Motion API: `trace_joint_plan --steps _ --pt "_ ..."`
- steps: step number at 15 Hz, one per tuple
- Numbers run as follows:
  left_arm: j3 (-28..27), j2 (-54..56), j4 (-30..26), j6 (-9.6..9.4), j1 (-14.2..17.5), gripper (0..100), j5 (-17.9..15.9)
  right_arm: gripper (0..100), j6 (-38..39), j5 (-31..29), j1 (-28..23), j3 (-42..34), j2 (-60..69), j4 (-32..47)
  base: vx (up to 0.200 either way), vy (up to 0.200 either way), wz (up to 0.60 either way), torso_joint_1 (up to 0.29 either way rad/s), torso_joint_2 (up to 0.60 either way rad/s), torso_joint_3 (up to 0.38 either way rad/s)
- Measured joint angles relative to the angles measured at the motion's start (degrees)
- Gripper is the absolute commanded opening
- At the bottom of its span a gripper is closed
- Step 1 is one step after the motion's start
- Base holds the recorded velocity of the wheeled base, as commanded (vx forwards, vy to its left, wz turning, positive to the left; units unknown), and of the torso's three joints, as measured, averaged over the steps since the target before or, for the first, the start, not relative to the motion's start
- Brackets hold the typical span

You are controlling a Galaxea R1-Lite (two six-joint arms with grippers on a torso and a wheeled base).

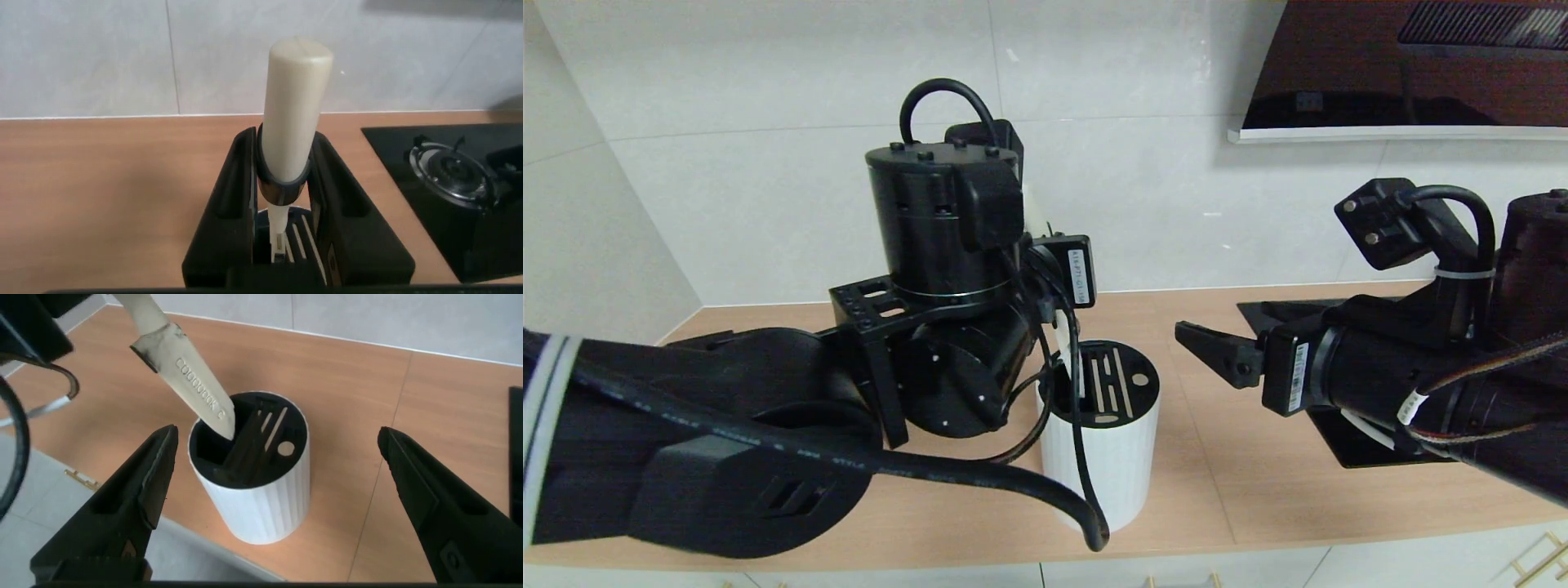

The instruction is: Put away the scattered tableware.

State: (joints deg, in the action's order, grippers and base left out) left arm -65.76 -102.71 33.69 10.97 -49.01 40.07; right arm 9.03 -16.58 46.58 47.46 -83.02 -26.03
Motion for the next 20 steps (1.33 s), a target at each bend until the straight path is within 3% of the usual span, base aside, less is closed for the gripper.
trace_joint_plan --steps 5,11,20 --pt "0.5 -2.7 0.0 0.30 -1.2 0 0.5 100 -0.1 0.0 0.0 -0.3 -0.2 0.0 0.000 0.000 0.00 0.000 0.00 0.000" --pt "2.0 -4.8 0.4 2.30 -1.8 0 0.7 100 -0.1 0.0 0.0 -0.4 -0.5 -0.1 0.000 0.000 0.00 0.000 0.00 0.000" --pt "1.9 0.1 -0.3 2.38 -1.8 0 0.5 100 -0.1 0.0 0.0 -0.4 -1.1 -0.2 0.000 0.000 0.00 0.000 0.00 0.000"
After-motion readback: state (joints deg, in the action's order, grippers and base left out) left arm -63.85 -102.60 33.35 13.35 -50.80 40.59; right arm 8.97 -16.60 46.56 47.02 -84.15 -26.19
